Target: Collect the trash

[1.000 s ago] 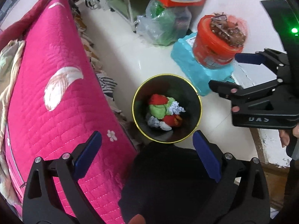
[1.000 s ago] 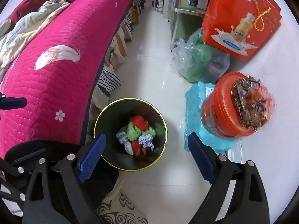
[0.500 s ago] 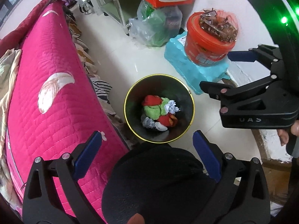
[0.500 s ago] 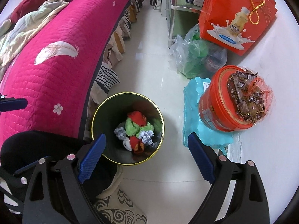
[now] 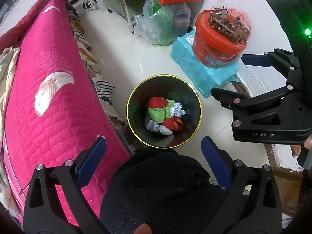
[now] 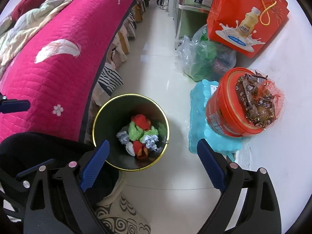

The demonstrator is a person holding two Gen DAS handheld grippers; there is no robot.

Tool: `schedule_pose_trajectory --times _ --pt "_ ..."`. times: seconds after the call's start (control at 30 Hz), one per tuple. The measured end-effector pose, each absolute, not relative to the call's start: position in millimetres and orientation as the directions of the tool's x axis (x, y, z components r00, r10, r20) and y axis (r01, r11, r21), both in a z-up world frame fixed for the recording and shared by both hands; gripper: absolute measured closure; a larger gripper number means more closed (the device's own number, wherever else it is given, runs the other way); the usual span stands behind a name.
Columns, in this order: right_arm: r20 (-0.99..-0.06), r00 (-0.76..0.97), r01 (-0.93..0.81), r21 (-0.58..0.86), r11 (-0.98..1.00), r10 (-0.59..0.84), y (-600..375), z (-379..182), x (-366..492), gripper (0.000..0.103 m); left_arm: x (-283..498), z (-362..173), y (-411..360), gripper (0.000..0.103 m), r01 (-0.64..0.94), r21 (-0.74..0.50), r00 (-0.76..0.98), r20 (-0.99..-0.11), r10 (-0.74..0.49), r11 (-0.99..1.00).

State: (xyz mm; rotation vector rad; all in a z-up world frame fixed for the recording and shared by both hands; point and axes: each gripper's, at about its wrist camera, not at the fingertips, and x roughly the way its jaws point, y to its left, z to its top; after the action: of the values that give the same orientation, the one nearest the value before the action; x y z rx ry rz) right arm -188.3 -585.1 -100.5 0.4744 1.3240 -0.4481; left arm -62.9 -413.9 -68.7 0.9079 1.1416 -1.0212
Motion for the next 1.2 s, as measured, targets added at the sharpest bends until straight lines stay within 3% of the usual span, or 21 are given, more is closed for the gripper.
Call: schedule_pose_trajectory --times 1.2 --pt "-0.988 0.121 0.434 -0.034 0.9 -0.095 -560.9 -98.1 -176.8 0.012 -60.8 -65.4 -413.6 0.007 0.948 0.134 0.184 -0.971 -0.155 0.29"
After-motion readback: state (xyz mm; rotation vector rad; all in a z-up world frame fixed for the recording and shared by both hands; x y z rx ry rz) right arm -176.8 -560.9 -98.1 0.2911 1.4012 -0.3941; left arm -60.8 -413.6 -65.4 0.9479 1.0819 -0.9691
